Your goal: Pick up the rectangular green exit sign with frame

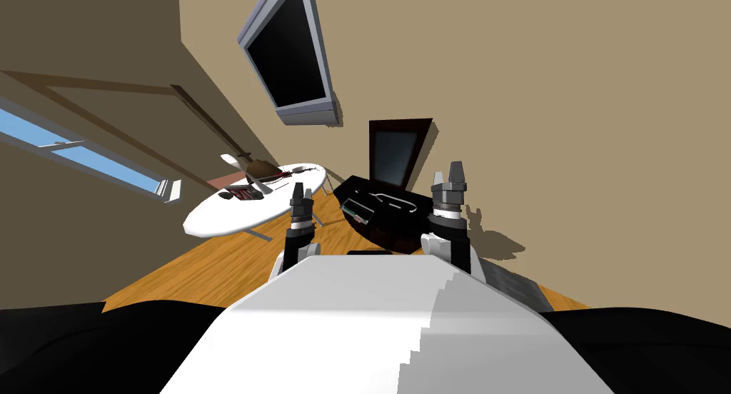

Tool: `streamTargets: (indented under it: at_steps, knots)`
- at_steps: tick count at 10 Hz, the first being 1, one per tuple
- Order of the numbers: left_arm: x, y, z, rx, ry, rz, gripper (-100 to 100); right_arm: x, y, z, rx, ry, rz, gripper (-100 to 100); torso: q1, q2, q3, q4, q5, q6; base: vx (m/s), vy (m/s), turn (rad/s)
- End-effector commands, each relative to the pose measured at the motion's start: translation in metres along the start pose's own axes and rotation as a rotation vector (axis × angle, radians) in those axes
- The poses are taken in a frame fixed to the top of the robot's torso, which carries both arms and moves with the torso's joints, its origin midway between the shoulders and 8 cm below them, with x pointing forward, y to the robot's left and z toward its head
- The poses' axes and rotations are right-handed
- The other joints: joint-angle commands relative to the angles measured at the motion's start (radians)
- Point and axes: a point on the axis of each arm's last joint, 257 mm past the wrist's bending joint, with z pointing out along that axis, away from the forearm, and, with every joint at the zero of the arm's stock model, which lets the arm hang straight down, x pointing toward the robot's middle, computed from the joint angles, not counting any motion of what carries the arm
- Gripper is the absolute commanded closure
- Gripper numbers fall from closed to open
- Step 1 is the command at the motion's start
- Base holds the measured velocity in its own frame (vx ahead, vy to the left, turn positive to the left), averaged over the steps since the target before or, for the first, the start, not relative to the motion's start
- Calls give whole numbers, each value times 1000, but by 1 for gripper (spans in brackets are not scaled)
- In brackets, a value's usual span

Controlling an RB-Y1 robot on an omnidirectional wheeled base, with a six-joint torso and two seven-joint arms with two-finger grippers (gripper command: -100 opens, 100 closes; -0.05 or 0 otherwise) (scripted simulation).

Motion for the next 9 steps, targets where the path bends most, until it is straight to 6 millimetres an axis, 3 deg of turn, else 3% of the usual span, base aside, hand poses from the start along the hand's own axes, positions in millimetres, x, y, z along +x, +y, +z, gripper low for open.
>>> streamTargets:
  at_steps: [1, 4, 9]
  knots:
    - [9, 10, -1, -14, 41, 8, -100, 0, 0, 0, 0, 0, 0, 0, 0, 0, 0, 0, 0, 0, -19, -6, -22]
    - [25, 32, -3, -57, 98, 14, -100, 0, 0, 0, 0, 0, 0, 0, -1, 2, 1, 0, 0, 0, -43, -13, -29]
    - [59, 88, -13, -171, 189, 13, -100, 0, 0, 0, 0, 0, 0, 0, -1, 5, 3, 1, 0, 0, -71, -17, -39]
